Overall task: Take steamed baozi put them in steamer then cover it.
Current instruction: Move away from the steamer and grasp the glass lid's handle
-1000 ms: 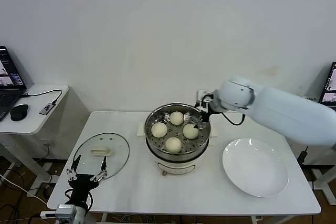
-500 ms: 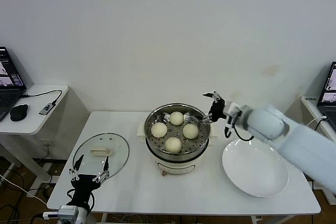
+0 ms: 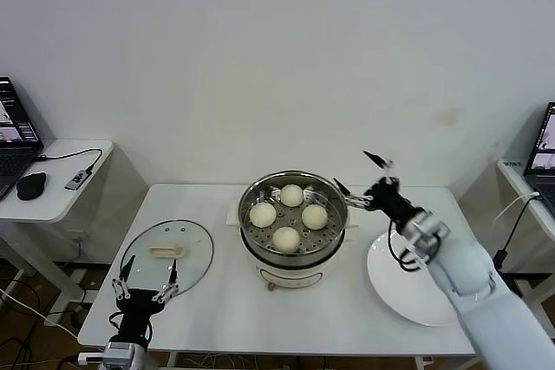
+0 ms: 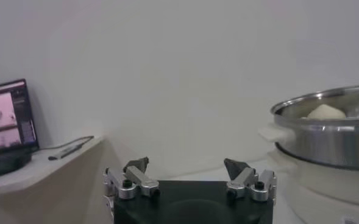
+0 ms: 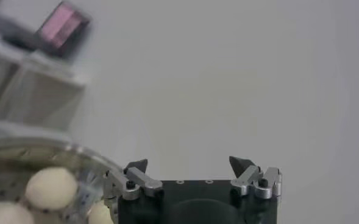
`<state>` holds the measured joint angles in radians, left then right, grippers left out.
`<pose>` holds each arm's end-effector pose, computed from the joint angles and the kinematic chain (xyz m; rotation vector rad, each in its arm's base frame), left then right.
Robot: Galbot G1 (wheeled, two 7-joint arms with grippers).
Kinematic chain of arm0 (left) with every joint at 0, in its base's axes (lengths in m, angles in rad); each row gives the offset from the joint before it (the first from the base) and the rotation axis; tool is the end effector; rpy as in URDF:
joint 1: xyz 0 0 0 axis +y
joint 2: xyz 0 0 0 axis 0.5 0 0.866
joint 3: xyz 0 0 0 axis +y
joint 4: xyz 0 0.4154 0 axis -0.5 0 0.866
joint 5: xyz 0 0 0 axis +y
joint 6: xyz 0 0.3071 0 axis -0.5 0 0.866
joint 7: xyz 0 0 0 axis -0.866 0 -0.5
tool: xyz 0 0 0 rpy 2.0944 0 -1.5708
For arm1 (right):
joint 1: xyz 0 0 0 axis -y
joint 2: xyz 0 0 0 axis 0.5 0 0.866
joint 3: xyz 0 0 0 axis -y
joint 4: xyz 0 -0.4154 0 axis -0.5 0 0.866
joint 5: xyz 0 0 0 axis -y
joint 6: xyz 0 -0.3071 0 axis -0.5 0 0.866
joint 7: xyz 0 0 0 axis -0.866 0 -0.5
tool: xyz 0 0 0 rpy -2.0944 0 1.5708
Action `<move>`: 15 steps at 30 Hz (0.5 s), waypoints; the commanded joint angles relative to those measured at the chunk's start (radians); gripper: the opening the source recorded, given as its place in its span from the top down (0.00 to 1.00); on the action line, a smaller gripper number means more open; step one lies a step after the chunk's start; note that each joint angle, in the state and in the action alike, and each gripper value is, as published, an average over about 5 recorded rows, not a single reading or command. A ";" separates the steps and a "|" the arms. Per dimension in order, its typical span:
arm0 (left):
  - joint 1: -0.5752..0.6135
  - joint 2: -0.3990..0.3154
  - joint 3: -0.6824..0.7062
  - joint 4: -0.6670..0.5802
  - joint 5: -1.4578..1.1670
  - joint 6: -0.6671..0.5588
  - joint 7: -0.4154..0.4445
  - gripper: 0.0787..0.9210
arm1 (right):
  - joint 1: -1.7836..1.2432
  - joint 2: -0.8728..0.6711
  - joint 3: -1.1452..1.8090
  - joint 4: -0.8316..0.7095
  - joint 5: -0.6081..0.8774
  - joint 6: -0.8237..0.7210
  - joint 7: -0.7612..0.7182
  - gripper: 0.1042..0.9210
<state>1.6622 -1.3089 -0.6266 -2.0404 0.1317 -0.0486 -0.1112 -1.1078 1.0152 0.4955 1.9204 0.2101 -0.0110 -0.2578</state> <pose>0.0726 0.0988 -0.3693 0.0669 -3.0190 -0.6293 0.2717 -0.1567 -0.2848 -0.6110 2.8298 -0.5297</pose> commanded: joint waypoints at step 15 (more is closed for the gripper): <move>-0.105 0.230 -0.101 0.376 0.957 -0.205 -0.105 0.12 | -0.504 0.406 0.603 0.126 0.000 0.019 0.103 0.12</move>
<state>1.7036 -1.1641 -0.7339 -1.8721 0.7697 -0.1945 -0.1732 -1.4839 1.3027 0.9354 2.0143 0.2065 0.0006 -0.1925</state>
